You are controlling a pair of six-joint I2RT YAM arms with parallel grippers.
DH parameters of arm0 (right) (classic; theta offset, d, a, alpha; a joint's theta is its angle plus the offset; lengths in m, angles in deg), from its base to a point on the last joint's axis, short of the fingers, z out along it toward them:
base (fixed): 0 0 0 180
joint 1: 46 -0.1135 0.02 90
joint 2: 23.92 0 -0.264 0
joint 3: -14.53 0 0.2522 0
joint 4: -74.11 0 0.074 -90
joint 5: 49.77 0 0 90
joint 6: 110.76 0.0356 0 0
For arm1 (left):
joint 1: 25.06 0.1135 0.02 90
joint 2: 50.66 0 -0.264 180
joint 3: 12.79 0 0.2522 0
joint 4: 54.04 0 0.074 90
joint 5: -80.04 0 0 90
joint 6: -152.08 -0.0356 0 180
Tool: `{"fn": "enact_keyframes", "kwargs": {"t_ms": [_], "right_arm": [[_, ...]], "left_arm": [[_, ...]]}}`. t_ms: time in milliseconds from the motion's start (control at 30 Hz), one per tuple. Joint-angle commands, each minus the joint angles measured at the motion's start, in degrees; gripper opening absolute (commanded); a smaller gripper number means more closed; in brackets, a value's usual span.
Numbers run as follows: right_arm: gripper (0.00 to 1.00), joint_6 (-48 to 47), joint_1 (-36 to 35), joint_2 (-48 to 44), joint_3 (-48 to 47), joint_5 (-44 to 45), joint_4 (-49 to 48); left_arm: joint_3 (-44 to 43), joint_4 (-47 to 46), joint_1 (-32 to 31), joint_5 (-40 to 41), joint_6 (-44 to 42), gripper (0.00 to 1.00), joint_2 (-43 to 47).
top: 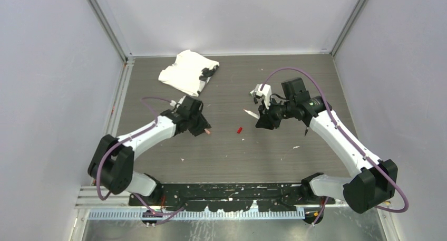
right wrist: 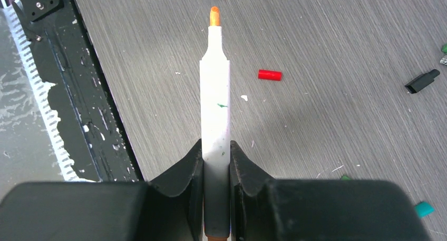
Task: Insert the pens into the pen caps
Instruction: Insert the pen cap onto the pen.
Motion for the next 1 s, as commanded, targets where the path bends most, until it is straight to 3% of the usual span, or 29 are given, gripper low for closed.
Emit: {"fn": "enact_keyframes", "kwargs": {"t_ms": [0, 300, 733, 967], "right_arm": [[0.01, -0.22, 0.3, -1.32, -1.94, -1.5, -0.62], [0.01, -0.22, 0.34, -1.68, -1.94, -1.8, -0.53], [0.01, -0.57, 0.33, -1.71, -1.93, -2.1, -0.28], [0.01, -0.67, 0.29, -1.86, -1.94, -2.26, -0.09]], "left_arm": [[-7.36, 14.37, -2.09, 8.76, 4.46, 0.38, -5.24], [-14.68, 17.97, -2.11, 12.37, 4.59, 0.41, -16.36], [-19.49, 19.19, -2.11, 12.3, 3.68, 0.38, -23.57], [-19.51, 19.89, -2.18, 11.96, 4.14, 0.21, -25.76]]}}
